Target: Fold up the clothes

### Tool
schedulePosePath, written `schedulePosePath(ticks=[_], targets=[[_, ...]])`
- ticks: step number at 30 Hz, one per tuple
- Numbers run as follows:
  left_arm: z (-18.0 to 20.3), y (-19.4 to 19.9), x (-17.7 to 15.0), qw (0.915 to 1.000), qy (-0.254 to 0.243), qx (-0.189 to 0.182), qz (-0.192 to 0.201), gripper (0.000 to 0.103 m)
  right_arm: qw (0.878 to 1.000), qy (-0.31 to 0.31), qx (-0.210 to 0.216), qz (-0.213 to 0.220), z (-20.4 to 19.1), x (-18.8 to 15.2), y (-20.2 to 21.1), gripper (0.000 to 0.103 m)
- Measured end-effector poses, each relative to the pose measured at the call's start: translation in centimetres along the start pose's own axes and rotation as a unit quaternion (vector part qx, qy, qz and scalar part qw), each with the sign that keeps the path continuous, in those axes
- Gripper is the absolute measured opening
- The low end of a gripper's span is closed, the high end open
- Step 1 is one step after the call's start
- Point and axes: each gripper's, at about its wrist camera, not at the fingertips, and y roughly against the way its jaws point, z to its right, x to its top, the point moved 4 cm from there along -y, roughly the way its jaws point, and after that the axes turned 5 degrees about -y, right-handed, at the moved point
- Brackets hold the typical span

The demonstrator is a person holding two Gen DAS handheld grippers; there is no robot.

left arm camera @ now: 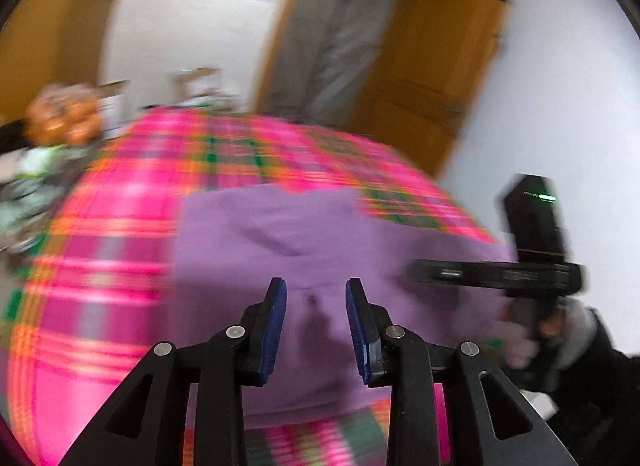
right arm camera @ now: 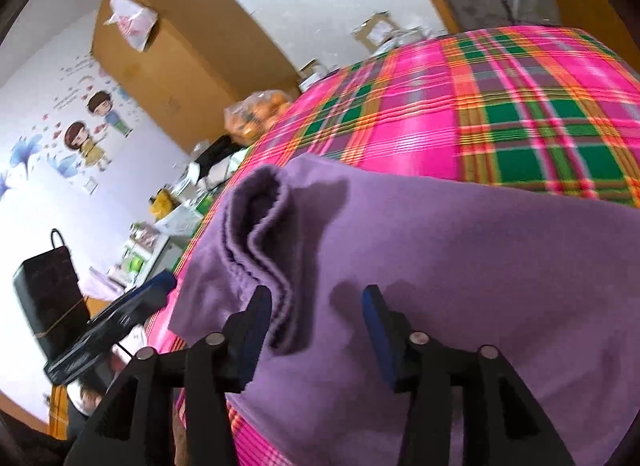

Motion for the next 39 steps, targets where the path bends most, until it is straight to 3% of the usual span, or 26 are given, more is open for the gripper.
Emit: schedulePosePath(ticks=[4, 10, 12, 13, 17, 21, 25, 31, 35, 37, 39], targets=[[-3.0, -0.1, -0.8, 0.9975, 0.043, 0.055, -0.01, 0.032, 0.999, 0.009, 0.024, -0.029, -1.0, 0.3, -2.1, 0.054], [-4.3, -0.9, -2.8, 0.9951, 0.053, 0.073, -0.04, 0.032, 0.998, 0.021, 0.039, -0.049, -2.3, 0.6, -3.8, 0.054], [-4.2, -0.9, -3.1, 0.9949, 0.054, 0.075, -0.042, 0.032, 0.998, 0.023, 0.035, -0.056, -2.4, 0.7, -4.1, 0.032], [-4.3, -0.9, -3.2, 0.9948, 0.055, 0.075, -0.042, 0.032, 0.997, 0.024, 0.033, -0.059, -2.5, 0.7, -4.3, 0.027], [-4.6, -0.9, -3.2, 0.9946, 0.058, 0.075, -0.042, 0.032, 0.998, 0.015, 0.05, -0.045, -3.2, 0.6, -2.9, 0.02], [-4.8, -1.0, -3.6, 0.9945, 0.061, 0.073, -0.045, 0.032, 0.998, -0.005, 0.057, -0.022, -3.1, -0.1, -0.7, 0.02], [-4.7, -1.2, -3.8, 0.9947, 0.055, 0.072, -0.048, 0.033, 0.996, -0.061, 0.048, -0.039, -0.3, -1.3, -1.5, 0.022], [-4.4, -0.2, -3.0, 0.9959, 0.052, 0.068, -0.032, 0.033, 0.999, -0.038, 0.025, 0.015, -1.2, 0.6, 0.8, 0.046], [-3.5, 0.2, -2.1, 0.9972, 0.039, 0.061, -0.02, 0.033, 0.997, -0.016, -0.008, 0.071, -2.3, 2.9, 2.4, 0.043], [-3.1, -0.2, -2.0, 0.9975, 0.032, 0.058, -0.023, 0.033, 0.997, 0.013, -0.001, 0.077, -3.9, 3.6, 2.4, 0.034], [-2.6, -0.9, -2.4, 0.9976, 0.029, 0.053, -0.034, 0.033, 0.997, 0.046, 0.007, 0.062, -5.9, 3.7, 1.3, 0.034]])
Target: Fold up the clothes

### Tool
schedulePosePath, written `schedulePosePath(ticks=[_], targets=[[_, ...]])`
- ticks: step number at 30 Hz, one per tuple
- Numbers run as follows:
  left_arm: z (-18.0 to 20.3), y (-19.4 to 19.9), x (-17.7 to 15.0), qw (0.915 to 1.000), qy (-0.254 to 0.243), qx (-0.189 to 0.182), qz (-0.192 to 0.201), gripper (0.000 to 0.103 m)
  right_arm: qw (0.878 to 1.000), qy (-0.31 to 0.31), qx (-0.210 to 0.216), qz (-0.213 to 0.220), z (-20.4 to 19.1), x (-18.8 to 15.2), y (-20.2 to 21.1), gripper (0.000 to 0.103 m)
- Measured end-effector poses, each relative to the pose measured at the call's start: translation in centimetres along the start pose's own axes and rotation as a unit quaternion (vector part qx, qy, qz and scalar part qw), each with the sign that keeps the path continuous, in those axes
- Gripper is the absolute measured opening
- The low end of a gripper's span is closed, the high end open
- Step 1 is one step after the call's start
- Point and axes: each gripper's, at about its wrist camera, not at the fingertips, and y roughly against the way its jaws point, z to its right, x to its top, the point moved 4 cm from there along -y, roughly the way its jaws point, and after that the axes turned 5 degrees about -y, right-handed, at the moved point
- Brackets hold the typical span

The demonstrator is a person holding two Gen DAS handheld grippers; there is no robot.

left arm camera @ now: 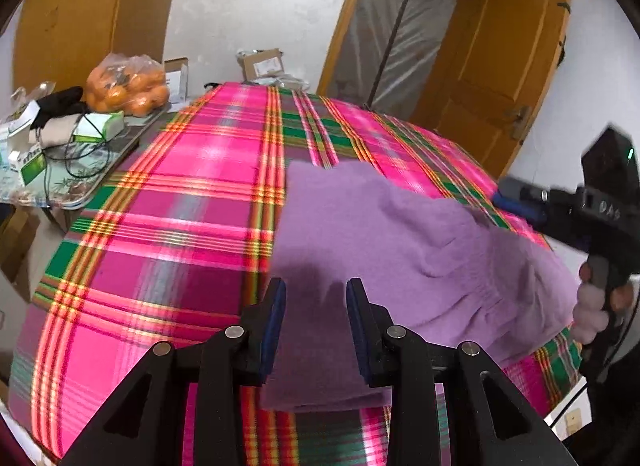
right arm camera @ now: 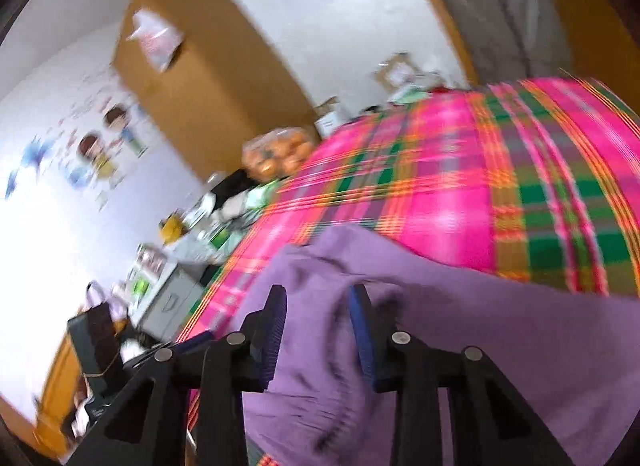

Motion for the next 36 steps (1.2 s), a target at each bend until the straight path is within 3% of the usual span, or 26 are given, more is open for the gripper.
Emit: schedulePosePath(ticks=[3, 6, 7, 8, 10, 12, 16, 21, 24, 27, 29, 33, 34, 35, 36], targets=[[0.5, -0.9, -0.5, 0.9999, -0.009, -0.004, -0.013, 0.033, 0.999, 0.034, -0.007, -0.026, -1.3, -0.5, -2.5, 0.033], [0.5, -0.8, -0.8, 0.9998, -0.015, -0.006, -0.014, 0.033, 0.996, 0.003, -0.06, -0.058, 1.4, -0.8, -6.0, 0.025], [0.5, -0.7, -0.9, 0.9997, -0.015, -0.009, -0.015, 0.033, 0.995, -0.011, -0.073, -0.063, 2.7, -1.1, -6.2, 0.006], [0.5, -0.6, -0.9, 0.9997, -0.016, -0.011, -0.015, 0.033, 0.994, -0.027, -0.079, -0.064, 4.0, -1.4, -6.3, 0.0], [0.4, -0.4, -0.9, 0.9996, -0.017, -0.015, -0.018, 0.033, 0.995, -0.045, -0.066, -0.052, 5.3, -1.9, -5.3, 0.0], [0.3, -0.5, 0.0, 0.9995, -0.021, -0.014, -0.017, 0.033, 0.994, -0.034, -0.09, -0.047, 5.4, -2.0, -5.1, 0.0], [0.9, -1.2, 2.8, 0.9993, -0.035, -0.016, -0.004, 0.033, 0.994, -0.026, -0.096, -0.035, 4.6, -1.5, -4.1, 0.004], [1.8, -3.4, 6.6, 0.9986, -0.05, -0.018, 0.005, 0.033, 0.997, 0.0, -0.075, -0.018, 2.7, 0.3, -3.9, 0.009], [1.6, -6.4, 7.8, 0.9987, -0.039, -0.022, -0.022, 0.033, 0.997, 0.013, -0.07, -0.029, 2.2, 0.9, -5.3, 0.009], [1.6, -9.5, 7.6, 0.997, -0.04, -0.015, -0.064, 0.033, 0.993, 0.004, -0.1, -0.058, 3.6, 0.3, -7.4, 0.005], [2.2, -10.2, 7.2, 0.9959, -0.065, -0.009, -0.062, 0.033, 0.994, -0.009, -0.093, -0.054, 4.6, 0.1, -7.2, 0.0], [2.6, -10.3, 7.1, 0.9944, -0.082, 0.0, -0.066, 0.036, 0.995, -0.031, -0.078, -0.048, 5.3, 0.0, -6.4, 0.0], [2.5, -9.9, 6.9, 0.9947, -0.079, -0.001, -0.065, 0.036, 0.996, -0.04, -0.071, -0.045, 5.4, 0.0, -5.8, 0.006], [2.4, -9.3, 6.7, 0.9954, -0.074, -0.003, -0.061, 0.036, 0.996, -0.05, -0.062, -0.042, 5.5, -0.1, -5.3, 0.02], [2.2, -8.7, 6.4, 0.9961, -0.069, -0.006, -0.055, 0.036, 0.996, -0.06, -0.049, -0.039, 5.7, -0.4, -4.5, 0.027]])
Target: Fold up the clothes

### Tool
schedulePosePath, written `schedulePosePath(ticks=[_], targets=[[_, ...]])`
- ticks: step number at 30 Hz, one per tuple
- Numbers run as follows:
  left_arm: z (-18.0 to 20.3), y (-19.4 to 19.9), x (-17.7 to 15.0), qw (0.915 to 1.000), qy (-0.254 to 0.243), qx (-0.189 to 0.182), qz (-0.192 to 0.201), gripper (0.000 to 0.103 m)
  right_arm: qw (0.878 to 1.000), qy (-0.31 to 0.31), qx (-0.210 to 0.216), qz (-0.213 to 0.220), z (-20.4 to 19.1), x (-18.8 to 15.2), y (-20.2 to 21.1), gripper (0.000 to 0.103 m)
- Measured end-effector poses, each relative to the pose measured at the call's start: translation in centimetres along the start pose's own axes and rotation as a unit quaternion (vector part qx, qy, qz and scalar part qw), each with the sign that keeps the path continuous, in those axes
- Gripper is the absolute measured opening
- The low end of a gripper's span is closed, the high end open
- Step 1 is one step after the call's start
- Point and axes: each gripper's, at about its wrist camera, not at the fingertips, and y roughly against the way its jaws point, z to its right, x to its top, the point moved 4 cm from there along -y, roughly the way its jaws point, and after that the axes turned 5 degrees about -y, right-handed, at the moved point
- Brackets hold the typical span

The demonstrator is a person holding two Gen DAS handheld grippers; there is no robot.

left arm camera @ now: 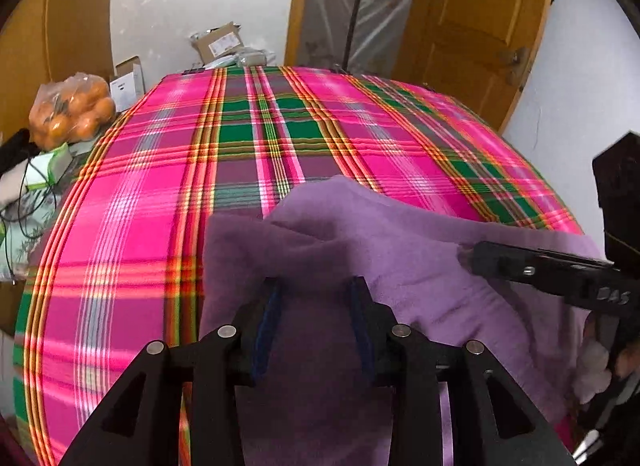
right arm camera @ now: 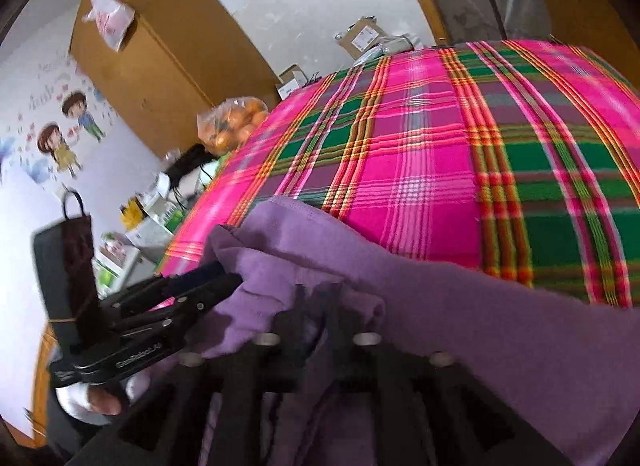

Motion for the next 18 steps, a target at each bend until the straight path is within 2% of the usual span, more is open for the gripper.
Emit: schedulePosePath(ticks=[1, 2, 4, 9, 13, 18], targets=[[-0.1, 0.6, -0.4, 1.0, 0.005, -0.002, 0.006, 0.036, 1.0, -0.009, 0.013, 0.001, 0.2, -0.3, 0.6, 0.039], [0.0, 1.3, -0.9, 0.9999, 0.008, -0.003, 0.011, 0.036, 1.0, -0.015, 0.02, 0.001, 0.4, -0.6, 1.0, 0.046], [0.1, 2.8, -2.1, 0.9997, 0.011, -0.003, 0.021, 0.036, 0.999, -0.023, 0.032, -0.005, 0.8, -1.3, 1.8, 0.05], [0.5, 5.6, -4.5, 0.9992, 0.014, 0.012, 0.035, 0.036, 0.998, -0.028, 0.037, -0.03, 1.3, -2.3, 1.3, 0.052], [-0.2, 7.2, -6.0, 0.998, 0.028, 0.033, 0.046, 0.036, 0.998, -0.02, 0.044, -0.042, 0.5, -2.3, 0.7, 0.059], [-1.8, 8.3, -7.9, 0.9949, 0.059, 0.063, 0.053, 0.036, 0.998, -0.052, 0.032, -0.021, 1.3, -1.1, 0.3, 0.054]])
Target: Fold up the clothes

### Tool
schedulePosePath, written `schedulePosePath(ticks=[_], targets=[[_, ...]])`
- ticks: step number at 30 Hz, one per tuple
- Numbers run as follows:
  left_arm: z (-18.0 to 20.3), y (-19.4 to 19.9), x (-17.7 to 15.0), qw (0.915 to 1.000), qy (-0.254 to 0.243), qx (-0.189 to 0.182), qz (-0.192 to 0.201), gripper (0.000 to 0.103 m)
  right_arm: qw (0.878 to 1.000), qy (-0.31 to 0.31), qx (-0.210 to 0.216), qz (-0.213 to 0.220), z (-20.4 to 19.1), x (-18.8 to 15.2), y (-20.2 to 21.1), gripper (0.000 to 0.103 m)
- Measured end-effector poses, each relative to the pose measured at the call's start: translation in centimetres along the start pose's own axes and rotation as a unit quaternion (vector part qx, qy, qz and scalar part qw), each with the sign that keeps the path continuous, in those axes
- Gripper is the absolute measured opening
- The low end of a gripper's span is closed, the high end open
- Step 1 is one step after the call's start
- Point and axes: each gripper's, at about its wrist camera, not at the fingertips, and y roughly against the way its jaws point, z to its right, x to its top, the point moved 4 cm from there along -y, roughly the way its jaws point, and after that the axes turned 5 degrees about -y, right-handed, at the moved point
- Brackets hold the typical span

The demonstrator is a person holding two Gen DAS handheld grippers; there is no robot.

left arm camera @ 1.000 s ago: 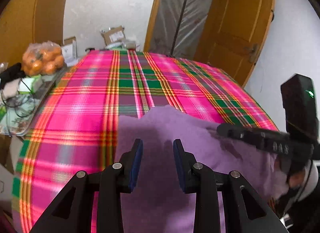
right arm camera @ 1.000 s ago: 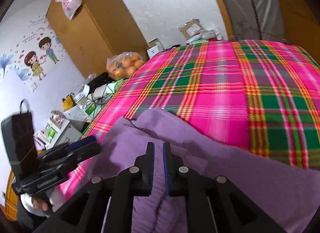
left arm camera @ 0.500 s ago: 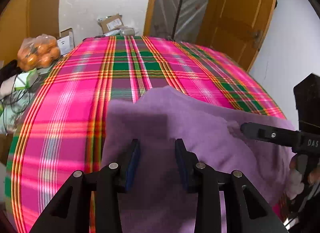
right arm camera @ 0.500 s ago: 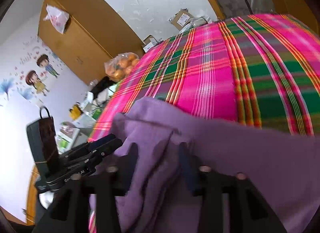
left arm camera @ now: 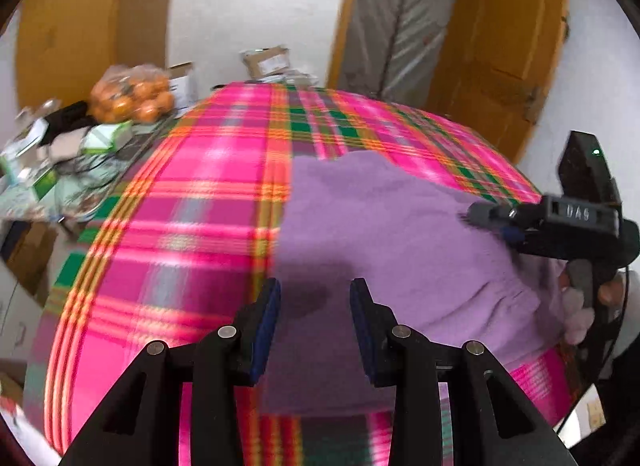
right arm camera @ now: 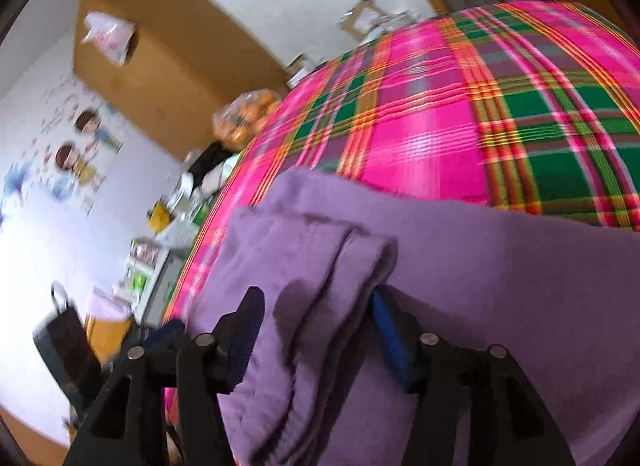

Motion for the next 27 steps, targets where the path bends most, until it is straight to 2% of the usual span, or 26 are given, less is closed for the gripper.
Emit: schedulePosePath(ticks=[2, 4, 5, 6, 7, 8, 10, 13, 15, 18, 19, 21, 24, 26, 27], targets=[[-0.3, 0.5, -0.5, 1.0, 0.006, -0.007, 0.003, 0.036, 1.0, -0.015, -0.001, 0.009, 0.4, 0.3, 0.2, 0.054], [-0.3, 0.5, -1.1, 0.9999, 0.003, -0.01, -0.003, 0.036, 1.0, -0.003, -0.005, 0.006, 0.3, 0.1, 0.0, 0.054], [-0.2, 0.4, -1.5, 0.9999, 0.001, -0.01, -0.007, 0.036, 1.0, 0.007, -0.011, 0.001, 0.1, 0.0, -0.1, 0.05], [-0.1, 0.3, -1.8, 0.9999, -0.001, -0.01, -0.01, 0.036, 1.0, 0.014, -0.014, -0.005, -0.1, -0.1, -0.2, 0.042], [0.0, 0.3, -1.9, 0.9999, -0.001, -0.009, -0.011, 0.036, 1.0, 0.012, -0.01, -0.016, -0.1, -0.2, -0.3, 0.018], [0.0, 0.4, -2.0, 0.9999, -0.001, -0.01, -0.01, 0.036, 1.0, 0.011, -0.006, -0.023, -0.2, -0.4, -0.3, 0.017], [0.2, 0.9, -2.0, 0.9999, -0.001, -0.013, -0.004, 0.036, 1.0, 0.016, -0.003, -0.008, -0.6, -0.6, 0.6, 0.014], [0.6, 1.7, -1.9, 0.9997, -0.008, -0.022, 0.006, 0.036, 1.0, 0.021, -0.004, 0.011, -0.6, -1.0, 2.1, 0.013], [1.1, 1.7, -2.0, 0.9995, -0.014, -0.027, 0.005, 0.037, 1.0, 0.006, -0.009, -0.001, 0.4, -1.1, 1.6, 0.013], [1.8, 1.7, -2.0, 0.9992, -0.022, -0.034, 0.004, 0.037, 1.0, -0.012, -0.014, -0.009, 1.3, -1.1, 1.1, 0.021], [1.9, 1.8, -1.9, 0.999, -0.023, -0.037, 0.005, 0.037, 1.0, -0.002, -0.023, 0.003, 1.0, -1.1, 1.7, 0.025], [2.1, 1.9, -1.8, 0.9987, -0.026, -0.044, 0.009, 0.037, 0.999, 0.019, -0.039, 0.027, 0.2, -1.0, 2.9, 0.025], [2.4, 1.0, -2.2, 0.9984, -0.033, -0.046, -0.008, 0.036, 0.996, 0.066, -0.021, 0.063, -1.9, -1.2, 4.8, 0.025], [2.7, 0.7, -2.7, 0.9983, -0.04, -0.041, -0.007, 0.036, 0.992, 0.113, -0.014, 0.062, -3.5, -2.0, 4.7, 0.025], [2.9, 0.7, -2.8, 0.9981, -0.047, -0.04, -0.008, 0.036, 0.99, 0.129, -0.012, 0.046, -3.8, -2.6, 4.0, 0.025]])
